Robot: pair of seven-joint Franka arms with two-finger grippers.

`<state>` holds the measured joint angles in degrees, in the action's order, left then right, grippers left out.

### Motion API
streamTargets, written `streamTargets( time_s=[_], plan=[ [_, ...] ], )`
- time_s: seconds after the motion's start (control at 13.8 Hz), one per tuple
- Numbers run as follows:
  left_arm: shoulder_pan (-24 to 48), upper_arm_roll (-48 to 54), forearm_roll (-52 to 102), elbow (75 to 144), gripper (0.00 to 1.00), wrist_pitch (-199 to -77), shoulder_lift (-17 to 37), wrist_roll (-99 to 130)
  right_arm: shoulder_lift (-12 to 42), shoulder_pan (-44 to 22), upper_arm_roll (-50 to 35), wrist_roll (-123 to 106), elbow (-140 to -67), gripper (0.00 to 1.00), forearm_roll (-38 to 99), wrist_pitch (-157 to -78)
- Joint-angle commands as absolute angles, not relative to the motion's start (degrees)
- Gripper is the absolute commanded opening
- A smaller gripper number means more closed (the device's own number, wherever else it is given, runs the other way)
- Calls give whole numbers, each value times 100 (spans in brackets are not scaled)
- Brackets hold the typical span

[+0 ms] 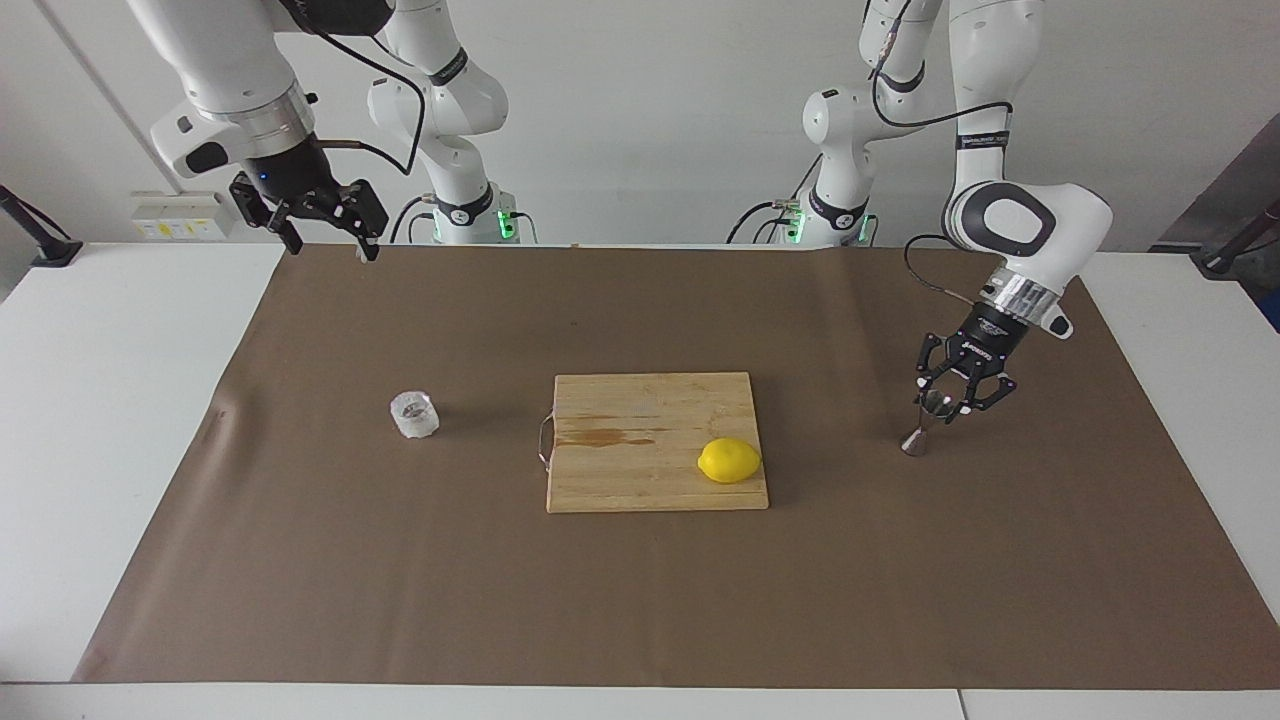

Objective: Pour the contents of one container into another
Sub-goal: 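Lift the metal cup with the left gripper and carry it over the board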

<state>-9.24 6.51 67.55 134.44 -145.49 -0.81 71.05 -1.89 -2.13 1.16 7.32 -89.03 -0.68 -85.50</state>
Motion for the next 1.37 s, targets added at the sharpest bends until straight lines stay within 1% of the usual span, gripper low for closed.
streamTargets(
  time_s=[0.0,0.14,0.43,0.8,0.87,1.01,1.08,1.3],
  plan=[
    [-826,598,6847,13044,0,-14195,-35,7391,-237,-149,79,606,-8903,100,-26,-8481],
    [-791,685,6820,12886,0,-14003,-70,7409,-237,-149,79,606,-8903,100,-26,-8481],
    [156,686,6811,12508,0,-13904,-9,7952,-237,-149,79,606,-8903,100,-26,-8481],
    [1184,686,6803,11770,0,-14044,316,9103,-237,-149,79,606,-8903,100,-26,-8481],
    [1500,686,6794,11690,0,-14358,395,9271,-237,-149,79,606,-8903,100,-26,-8481],
    [2255,712,6846,11716,0,-15507,579,9360,-237,-141,79,606,-8903,100,-26,-8481],
    [2520,712,6855,11698,0,-15756,606,9569,-237,-149,79,606,-8903,100,-26,-8481],
    [2987,712,6855,11681,0,-16126,633,10176,-237,-149,79,606,-8903,100,-26,-8481]
  ],
)
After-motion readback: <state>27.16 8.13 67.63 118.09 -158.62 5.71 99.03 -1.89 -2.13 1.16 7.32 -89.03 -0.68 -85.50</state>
